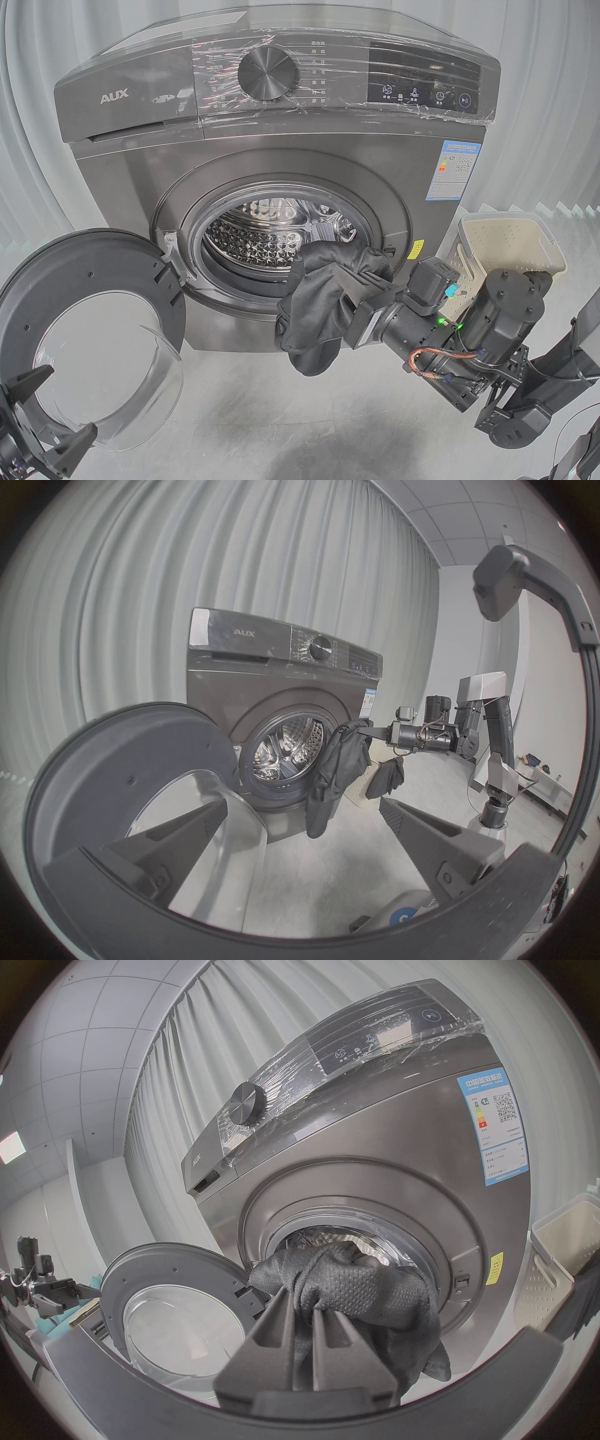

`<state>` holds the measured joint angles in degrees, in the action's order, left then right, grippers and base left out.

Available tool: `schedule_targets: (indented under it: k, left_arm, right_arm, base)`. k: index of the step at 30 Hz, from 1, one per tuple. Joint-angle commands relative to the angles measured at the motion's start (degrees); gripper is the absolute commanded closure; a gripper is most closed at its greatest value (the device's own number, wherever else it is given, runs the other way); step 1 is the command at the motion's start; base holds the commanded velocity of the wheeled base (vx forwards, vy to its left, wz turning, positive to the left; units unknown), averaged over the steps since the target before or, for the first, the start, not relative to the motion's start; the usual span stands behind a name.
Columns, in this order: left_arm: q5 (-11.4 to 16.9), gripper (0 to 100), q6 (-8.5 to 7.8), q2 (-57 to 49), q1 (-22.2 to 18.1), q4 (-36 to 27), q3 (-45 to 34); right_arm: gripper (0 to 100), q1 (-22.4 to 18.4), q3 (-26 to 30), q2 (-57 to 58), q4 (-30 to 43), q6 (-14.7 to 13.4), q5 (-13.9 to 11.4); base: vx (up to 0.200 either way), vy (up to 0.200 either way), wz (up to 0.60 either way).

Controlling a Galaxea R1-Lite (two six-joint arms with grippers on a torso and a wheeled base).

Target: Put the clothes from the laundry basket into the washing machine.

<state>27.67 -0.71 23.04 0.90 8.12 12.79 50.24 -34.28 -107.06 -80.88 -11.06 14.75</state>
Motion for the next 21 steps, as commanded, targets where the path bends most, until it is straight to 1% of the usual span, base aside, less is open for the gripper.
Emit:
schedule_targets:
  k: [1,2,3,4,5,7,10,12,15,21]
  left_arm:
    - [3.53,0,-2.54,26.88,4.20,15.96,0.04]
    - [3.53,0,-2.28,29.52,6.30,18.34,0.04]
    - [3.44,0,-2.28,29.87,6.74,18.69,0.04]
    - [3.35,0,-1.93,33.91,11.05,21.68,0.04]
    - [3.09,0,-1.58,35.93,13.34,23.08,-0.04]
    - [2.12,0,-1.14,39.10,16.32,24.31,-0.04]
    - [0.54,0,-1.14,44.55,19.84,25.28,0.92]
    - [0.54,0,-0.96,48.06,20.63,27.39,1.71]
    - [0.45,0,-1.05,54.13,20.72,31.61,2.15]
    - [0.28,0,-1.14,64.94,21.33,41.01,2.07]
  right_arm:
    - [100,0.30,-4.22,-3.77,-0.77,-0.11,-0.16]
    - [100,0.21,-4.39,-3.95,-0.77,-0.11,-0.16]
    - [100,0.21,-4.39,-3.95,-0.77,-0.11,-0.16]
    - [100,0.12,-5.18,-4.12,-0.77,-0.11,-0.16]
    - [100,0.04,-5.53,-4.30,-0.77,-0.11,-0.16]
    - [100,-0.05,-5.80,-4.74,-0.77,-0.11,-0.16]
    - [100,-0.32,-5.53,-4.83,-0.94,-0.11,-0.51]
    - [100,-0.32,-5.36,-4.83,-0.94,-0.19,-0.86]
    - [100,-0.32,-5.53,-4.83,-0.94,-0.72,-0.86]
    - [100,-0.49,-4.66,-4.74,-1.29,-0.90,-1.30]
  base:
    - [0.000,0.000,0.00]
    - [0.000,0.000,0.00]
    - [0.000,0.000,0.00]
    - [0.000,0.000,0.00]
    - [0.000,0.000,0.00]
    - [0.000,0.000,0.00]
    - [0.000,0.000,0.00]
    - [0.000,0.000,0.00]
    - [0.000,0.000,0.00]
    - [0.000,0.000,0.00]
